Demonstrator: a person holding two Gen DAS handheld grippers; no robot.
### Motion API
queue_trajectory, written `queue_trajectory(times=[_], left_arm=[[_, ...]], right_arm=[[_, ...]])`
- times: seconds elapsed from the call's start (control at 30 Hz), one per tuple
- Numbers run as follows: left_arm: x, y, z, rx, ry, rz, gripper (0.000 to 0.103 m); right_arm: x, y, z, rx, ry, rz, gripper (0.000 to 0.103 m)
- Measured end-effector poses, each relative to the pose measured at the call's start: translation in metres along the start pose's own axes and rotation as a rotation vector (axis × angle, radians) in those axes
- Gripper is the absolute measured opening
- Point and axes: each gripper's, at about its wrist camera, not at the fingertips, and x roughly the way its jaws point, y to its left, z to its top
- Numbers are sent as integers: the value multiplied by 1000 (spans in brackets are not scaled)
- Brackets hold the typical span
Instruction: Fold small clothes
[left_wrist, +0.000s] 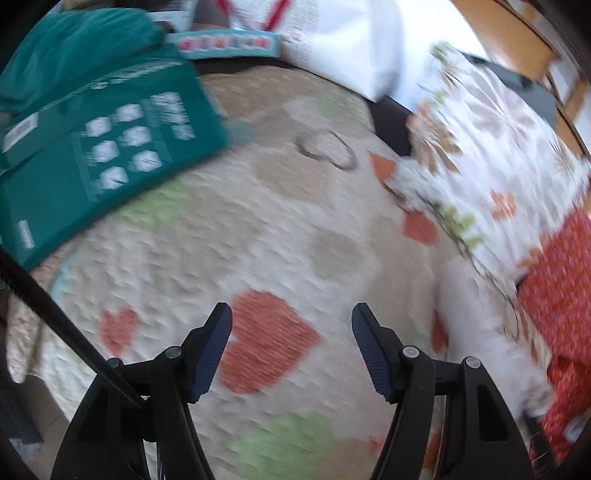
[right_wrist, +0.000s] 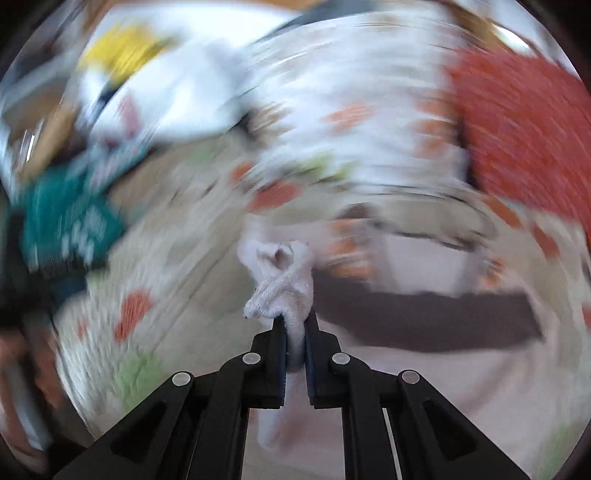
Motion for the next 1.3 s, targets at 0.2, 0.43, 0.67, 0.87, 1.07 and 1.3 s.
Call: queue_trajectory(times=[0.2, 0.43, 0.67, 0.87, 1.07, 1.3], left_arm=[[15, -84, -40, 183, 85, -102, 66], [22, -177, -111, 381, 213, -234, 66], [22, -244, -183, 574, 242, -283, 67], [26, -249, -199, 666, 236, -253, 70], [30, -236, -157, 470, 241, -384, 83], [83, -257, -158, 372, 440, -573, 91]], right_arm=[[-77, -164, -53, 358, -62, -93, 8], [-71, -221, -124, 508, 50, -93, 7], [-77, -216, -141, 449, 80, -129, 6], [-114, -226, -130, 424, -32, -205, 11], [-83, -273, -88, 496, -35, -116, 65], [8, -321, -71, 631, 67, 98, 65]])
